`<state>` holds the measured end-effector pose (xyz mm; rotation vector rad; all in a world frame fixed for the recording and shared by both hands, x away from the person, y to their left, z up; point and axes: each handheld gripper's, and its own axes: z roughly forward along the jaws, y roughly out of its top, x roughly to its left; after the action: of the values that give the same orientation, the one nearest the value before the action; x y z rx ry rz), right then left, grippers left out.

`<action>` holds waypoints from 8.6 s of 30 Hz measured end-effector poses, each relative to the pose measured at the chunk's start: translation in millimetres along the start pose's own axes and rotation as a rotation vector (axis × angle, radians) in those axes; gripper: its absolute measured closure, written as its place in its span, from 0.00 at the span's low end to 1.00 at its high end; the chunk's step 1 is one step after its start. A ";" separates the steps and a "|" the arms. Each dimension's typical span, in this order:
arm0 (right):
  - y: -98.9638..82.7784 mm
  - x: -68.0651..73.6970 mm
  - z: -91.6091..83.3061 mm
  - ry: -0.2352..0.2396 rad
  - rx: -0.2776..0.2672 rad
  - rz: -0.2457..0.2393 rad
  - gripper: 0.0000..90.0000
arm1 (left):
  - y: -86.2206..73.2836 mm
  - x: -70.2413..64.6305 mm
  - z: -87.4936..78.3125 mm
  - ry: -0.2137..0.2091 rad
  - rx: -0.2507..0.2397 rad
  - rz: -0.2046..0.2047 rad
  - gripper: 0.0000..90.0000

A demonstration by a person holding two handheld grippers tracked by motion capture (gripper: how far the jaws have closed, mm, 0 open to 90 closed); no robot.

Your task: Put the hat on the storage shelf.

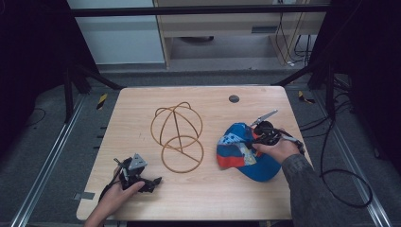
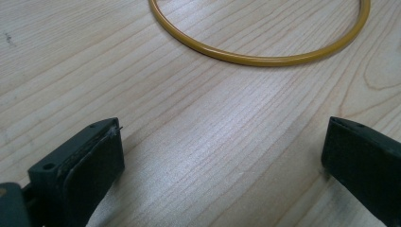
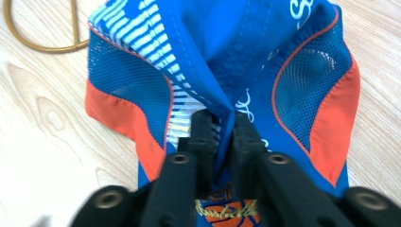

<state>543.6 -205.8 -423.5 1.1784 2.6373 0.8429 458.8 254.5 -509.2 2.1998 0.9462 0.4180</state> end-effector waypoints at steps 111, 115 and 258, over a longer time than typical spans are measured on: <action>185.6 124.8 -141.2 0.012 -0.379 -0.295 1.00 | 0.2 -0.5 -0.1 0.002 0.000 0.002 0.00; 192.1 132.5 -132.4 0.019 -0.373 -0.305 1.00 | 0.2 -0.5 -0.1 0.002 0.000 0.003 0.00; 199.9 163.5 -86.5 0.062 -0.300 -0.319 0.26 | 0.7 -1.1 0.5 0.003 -0.004 -0.003 0.00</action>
<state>531.8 -18.2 -226.4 0.6486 2.5297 1.1680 458.6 253.1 -509.1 2.1950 0.9490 0.4210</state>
